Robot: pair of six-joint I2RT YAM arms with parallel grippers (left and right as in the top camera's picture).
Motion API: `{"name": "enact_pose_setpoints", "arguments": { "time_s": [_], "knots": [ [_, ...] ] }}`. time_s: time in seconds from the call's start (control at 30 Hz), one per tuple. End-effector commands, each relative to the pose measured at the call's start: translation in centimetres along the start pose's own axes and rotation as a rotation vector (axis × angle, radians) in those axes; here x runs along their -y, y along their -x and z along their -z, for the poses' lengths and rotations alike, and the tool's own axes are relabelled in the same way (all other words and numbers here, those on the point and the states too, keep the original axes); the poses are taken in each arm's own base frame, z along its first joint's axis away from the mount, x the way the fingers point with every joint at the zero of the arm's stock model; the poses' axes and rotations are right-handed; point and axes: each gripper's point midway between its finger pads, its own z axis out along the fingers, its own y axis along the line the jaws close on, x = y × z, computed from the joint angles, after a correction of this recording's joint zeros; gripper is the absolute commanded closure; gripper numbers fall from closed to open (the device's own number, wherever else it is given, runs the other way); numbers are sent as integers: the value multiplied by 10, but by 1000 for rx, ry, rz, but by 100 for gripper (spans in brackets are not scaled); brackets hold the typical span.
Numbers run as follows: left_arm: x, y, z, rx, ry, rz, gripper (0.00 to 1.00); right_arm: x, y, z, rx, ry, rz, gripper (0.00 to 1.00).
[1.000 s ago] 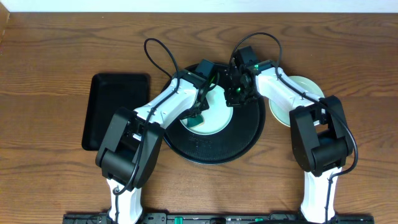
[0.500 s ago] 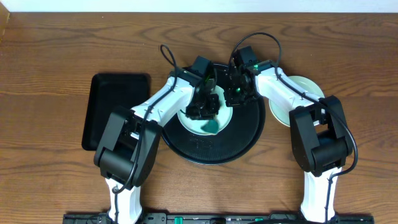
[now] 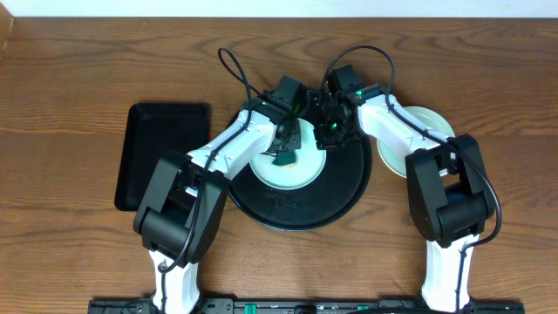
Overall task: Clean dirty plates on tray and stack at the side
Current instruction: 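Scrub the last green plate with the sponge in the left gripper, then move the sponge back left over the black dish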
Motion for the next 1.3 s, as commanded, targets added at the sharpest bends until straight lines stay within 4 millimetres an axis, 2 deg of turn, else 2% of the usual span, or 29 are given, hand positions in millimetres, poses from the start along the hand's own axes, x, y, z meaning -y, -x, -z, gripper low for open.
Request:
{"name": "enact_pose_setpoints", "arguments": {
  "time_s": [0.0,0.17,0.3,0.4,0.5,0.67,0.8,0.93,1.03,1.27],
  "knots": [
    [-52,16,8,114,260,93,93,4,-12,-15,-46,-22,-17,99],
    [-54,-14,11,-15,265,54,93,4,-12,-15,-45,-27,-16,99],
    [-35,-42,17,-165,133,-34,93,5,-12,-15,-45,-28,-16,99],
    [-26,-47,29,-198,63,-64,93,4,-12,-15,-45,-27,-16,99],
    [-23,-37,46,-147,30,-79,93,2,-14,-15,-52,-14,-17,99],
    [-25,7,90,56,-35,-47,93,2,-16,-15,-60,-12,-20,99],
    [-53,39,128,205,-19,29,93,2,-16,-15,-60,-12,-20,99],
    [-93,52,157,272,19,120,93,2,-16,-15,-61,-12,-20,99],
    [-132,49,169,262,61,205,93,2,-16,-15,-61,-12,-21,98],
    [-198,28,170,164,157,338,93,-2,-14,-13,-51,-2,-12,99]
  ]
}}
